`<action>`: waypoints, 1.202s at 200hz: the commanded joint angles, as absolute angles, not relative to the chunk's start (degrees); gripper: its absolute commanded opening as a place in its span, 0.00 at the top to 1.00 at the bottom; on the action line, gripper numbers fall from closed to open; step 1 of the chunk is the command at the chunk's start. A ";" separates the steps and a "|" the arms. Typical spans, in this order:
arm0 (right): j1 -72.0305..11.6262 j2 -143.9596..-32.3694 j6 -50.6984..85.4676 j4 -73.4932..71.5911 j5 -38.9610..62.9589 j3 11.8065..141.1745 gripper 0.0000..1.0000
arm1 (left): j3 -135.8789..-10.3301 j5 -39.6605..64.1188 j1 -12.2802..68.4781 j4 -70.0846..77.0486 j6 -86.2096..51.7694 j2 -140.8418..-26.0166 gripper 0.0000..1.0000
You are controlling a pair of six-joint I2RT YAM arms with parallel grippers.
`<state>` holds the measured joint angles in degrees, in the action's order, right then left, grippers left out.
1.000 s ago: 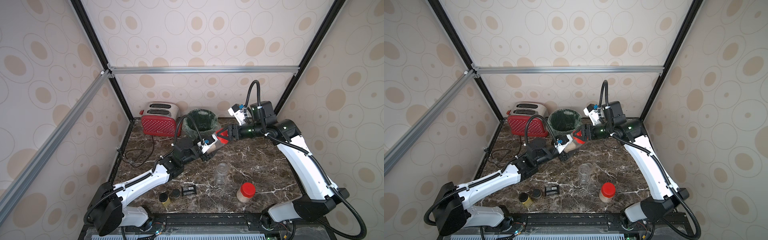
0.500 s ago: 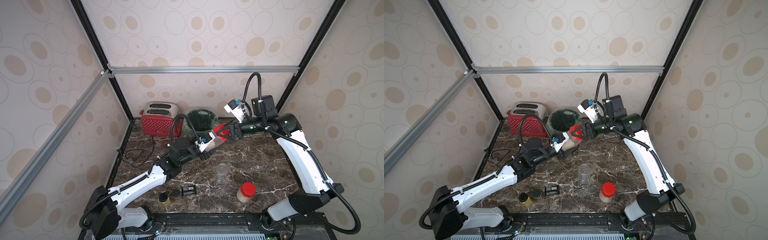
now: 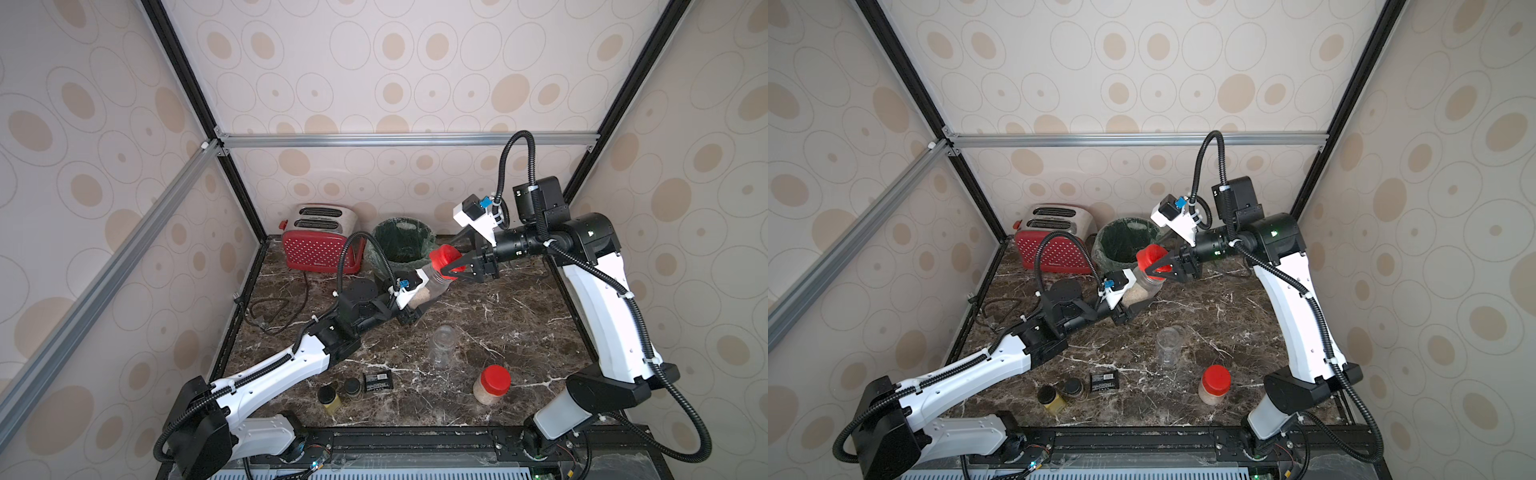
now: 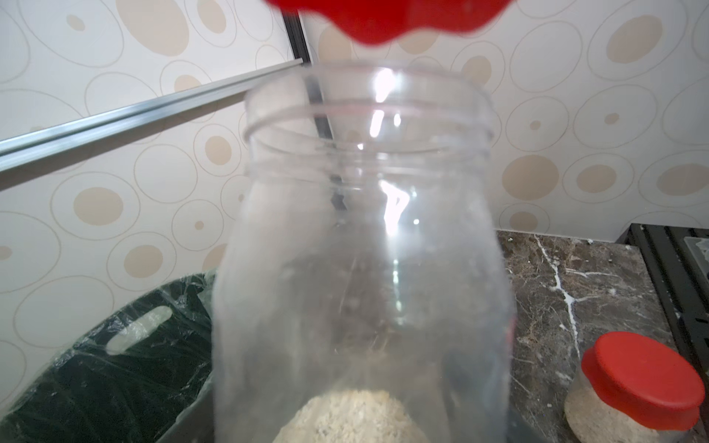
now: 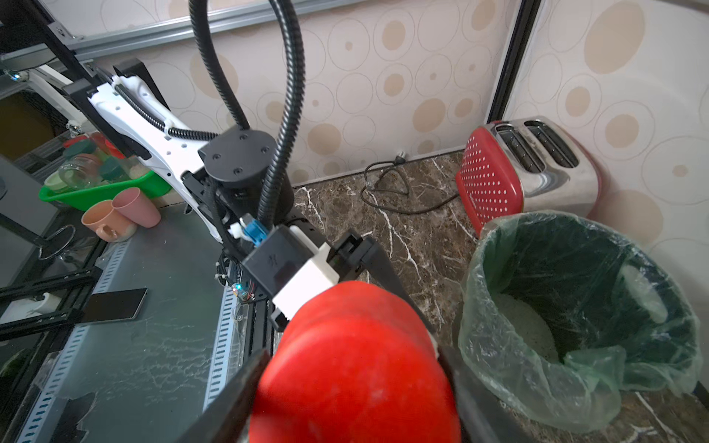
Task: Empty expired oatmeal from jars
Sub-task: Unscrew the lid from the jar, then place the lid at the center of the board.
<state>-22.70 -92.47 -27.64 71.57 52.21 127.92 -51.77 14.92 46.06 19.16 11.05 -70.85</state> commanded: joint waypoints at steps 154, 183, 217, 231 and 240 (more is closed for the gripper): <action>-6.90 -92.60 19.42 32.42 7.64 66.80 0.72 | -50.31 9.64 46.11 16.96 8.46 -66.38 0.36; -6.54 -95.82 19.03 29.99 4.96 64.70 0.66 | -50.84 9.99 46.10 16.69 8.09 -67.23 0.35; -5.85 -98.37 16.99 27.83 5.08 63.90 0.56 | -50.65 10.78 46.07 17.35 8.13 -67.48 0.35; -5.87 -98.78 16.79 27.40 5.01 63.47 0.50 | -50.37 10.87 46.11 18.02 8.11 -67.54 0.35; -5.81 -98.88 16.54 26.65 4.85 62.87 0.45 | -50.10 10.56 46.07 18.70 8.00 -67.84 0.34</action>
<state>-6.17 -98.17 17.61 29.02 6.15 64.23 -50.15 10.17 46.06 14.76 8.34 -67.61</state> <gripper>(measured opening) 0.648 0.721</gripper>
